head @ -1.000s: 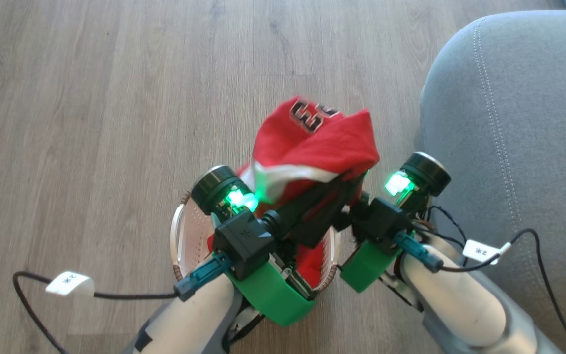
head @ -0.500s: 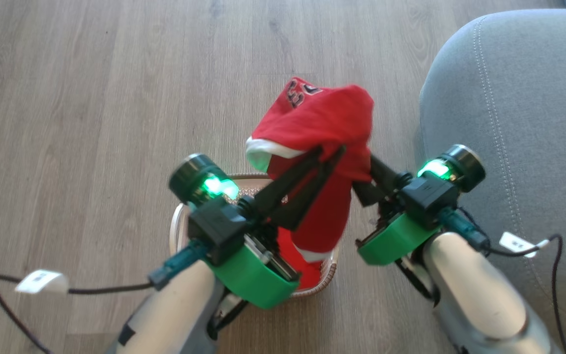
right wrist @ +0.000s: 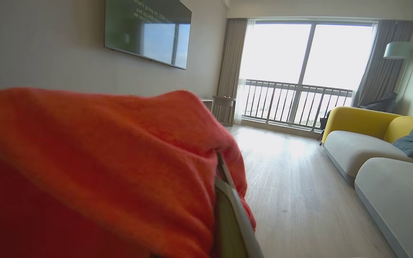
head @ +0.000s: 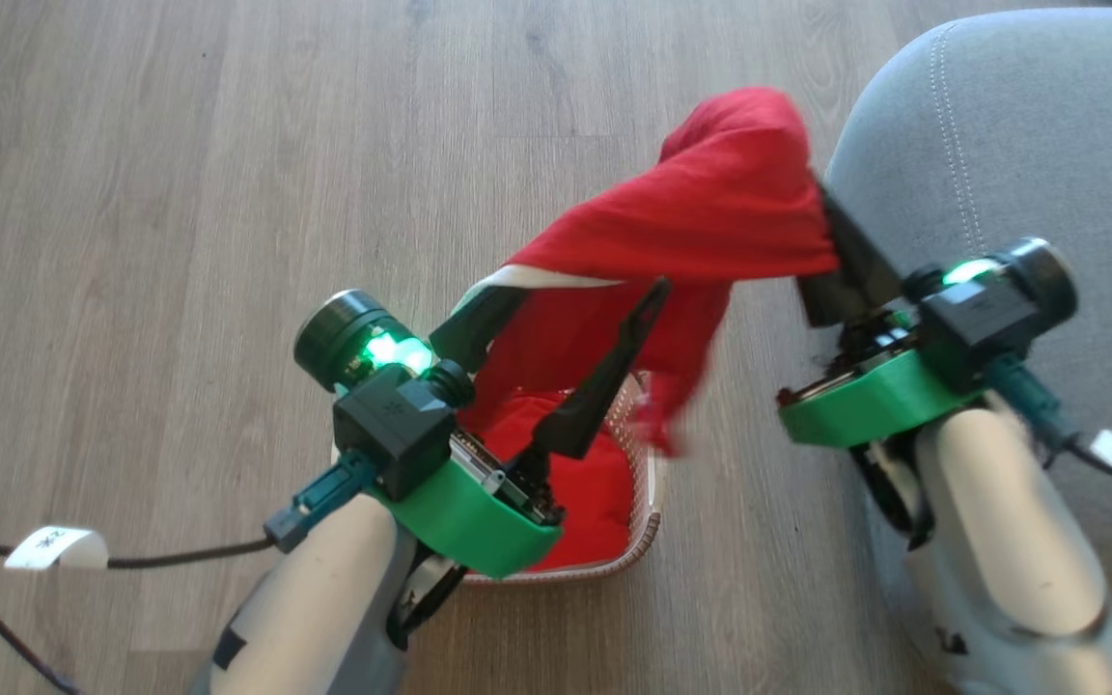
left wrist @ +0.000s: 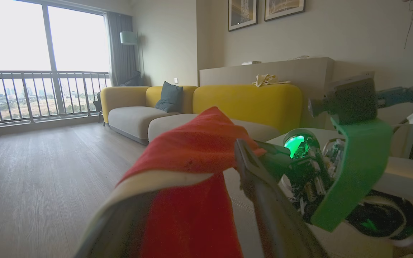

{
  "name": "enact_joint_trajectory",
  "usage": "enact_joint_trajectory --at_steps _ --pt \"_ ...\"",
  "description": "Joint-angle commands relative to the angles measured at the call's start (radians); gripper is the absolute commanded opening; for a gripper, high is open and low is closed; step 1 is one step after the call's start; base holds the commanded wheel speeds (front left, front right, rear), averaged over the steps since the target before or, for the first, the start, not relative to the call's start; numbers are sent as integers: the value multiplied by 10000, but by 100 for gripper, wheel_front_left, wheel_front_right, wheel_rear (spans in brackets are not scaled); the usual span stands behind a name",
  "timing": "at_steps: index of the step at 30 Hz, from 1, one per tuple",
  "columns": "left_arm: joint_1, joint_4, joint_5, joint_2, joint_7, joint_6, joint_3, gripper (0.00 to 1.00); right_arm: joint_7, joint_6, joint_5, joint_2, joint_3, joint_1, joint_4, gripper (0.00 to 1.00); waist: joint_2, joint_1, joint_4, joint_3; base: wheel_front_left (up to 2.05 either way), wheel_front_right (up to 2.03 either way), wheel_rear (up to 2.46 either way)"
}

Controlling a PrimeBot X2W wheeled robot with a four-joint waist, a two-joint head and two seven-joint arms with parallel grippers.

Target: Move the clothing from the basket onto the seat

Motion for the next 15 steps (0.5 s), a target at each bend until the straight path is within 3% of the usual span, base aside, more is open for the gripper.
enact_joint_trajectory --at_steps 1,15 --pt "-121 -261 74 73 -49 -13 485 100 -9 -2 -62 147 -147 -142 -457 0 0 0 19 14 0 0 0" --pt "266 515 361 283 -49 -13 726 100 -9 -2 87 55 -1739 -391 -950 0 0 0 54 25 0 0 0"
